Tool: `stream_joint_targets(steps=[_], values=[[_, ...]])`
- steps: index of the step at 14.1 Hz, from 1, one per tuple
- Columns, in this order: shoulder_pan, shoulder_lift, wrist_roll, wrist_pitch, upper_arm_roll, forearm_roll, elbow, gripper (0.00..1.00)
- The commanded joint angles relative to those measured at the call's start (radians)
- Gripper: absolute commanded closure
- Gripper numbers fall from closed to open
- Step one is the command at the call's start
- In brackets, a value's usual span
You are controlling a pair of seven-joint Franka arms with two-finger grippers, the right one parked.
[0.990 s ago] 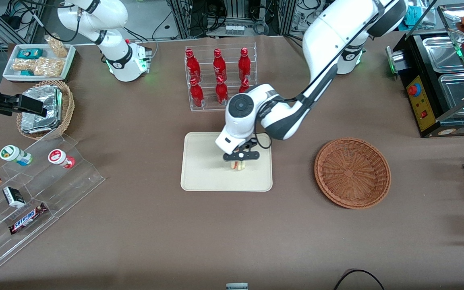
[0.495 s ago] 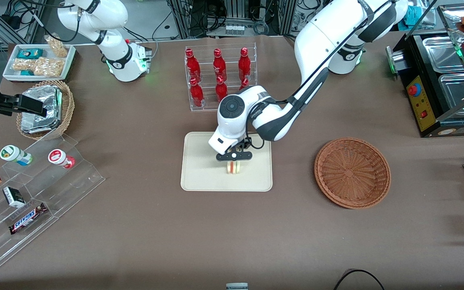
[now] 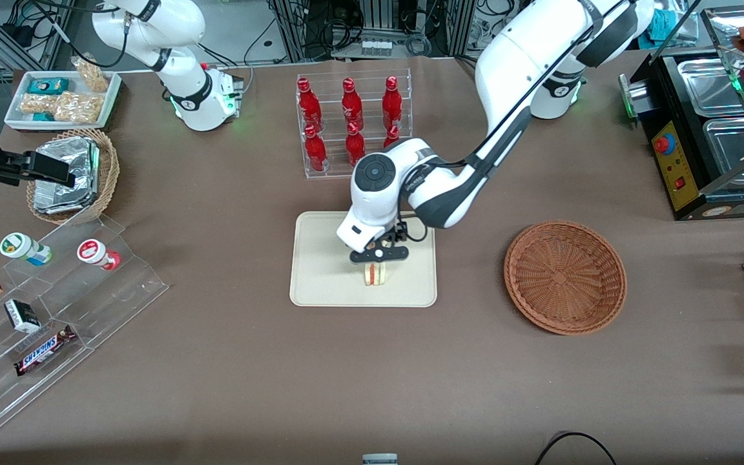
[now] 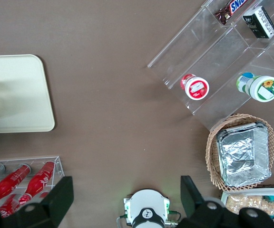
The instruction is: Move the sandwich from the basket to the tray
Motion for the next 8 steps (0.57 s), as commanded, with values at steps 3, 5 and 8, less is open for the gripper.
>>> stream_joint_targets(steps=[3, 5, 8], values=[[0.179, -0.301, 0.035, -0.16, 0.01, -0.03, -0.175, 0.04], [0.267, -0.391, 0.056, -0.226, 0.013, -0.088, -0.225, 0.0], [0.415, -0.483, 0.283, -0.444, 0.015, -0.137, -0.215, 0.0]])
